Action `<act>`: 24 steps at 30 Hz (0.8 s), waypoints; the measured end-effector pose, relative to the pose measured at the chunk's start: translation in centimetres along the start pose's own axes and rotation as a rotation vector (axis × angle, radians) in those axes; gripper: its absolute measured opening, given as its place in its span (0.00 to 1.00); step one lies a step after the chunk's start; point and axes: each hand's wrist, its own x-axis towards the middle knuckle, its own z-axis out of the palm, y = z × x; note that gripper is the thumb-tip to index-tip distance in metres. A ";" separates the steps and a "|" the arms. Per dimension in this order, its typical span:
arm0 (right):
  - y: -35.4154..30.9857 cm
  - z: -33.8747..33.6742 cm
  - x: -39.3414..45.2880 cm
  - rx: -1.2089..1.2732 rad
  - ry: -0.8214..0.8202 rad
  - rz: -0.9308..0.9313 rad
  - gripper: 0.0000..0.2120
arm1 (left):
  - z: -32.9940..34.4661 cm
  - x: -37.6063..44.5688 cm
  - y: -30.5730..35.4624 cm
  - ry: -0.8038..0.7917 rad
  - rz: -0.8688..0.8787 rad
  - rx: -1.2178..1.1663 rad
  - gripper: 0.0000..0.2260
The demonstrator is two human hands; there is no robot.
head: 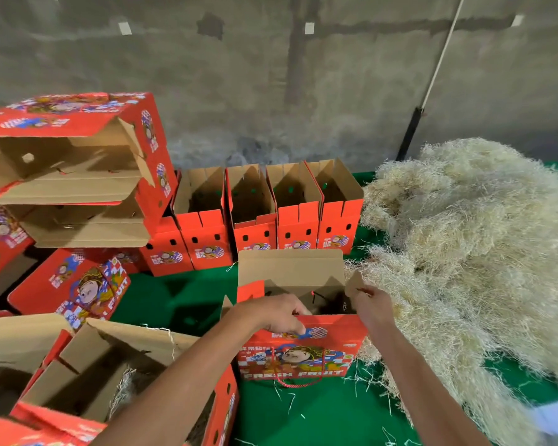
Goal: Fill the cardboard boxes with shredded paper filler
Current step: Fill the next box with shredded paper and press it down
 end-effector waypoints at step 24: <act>-0.2 0.2 0.7 -0.244 0.113 -0.145 0.03 | 9.7 -1.3 -5.6 1.301 0.024 0.167 0.44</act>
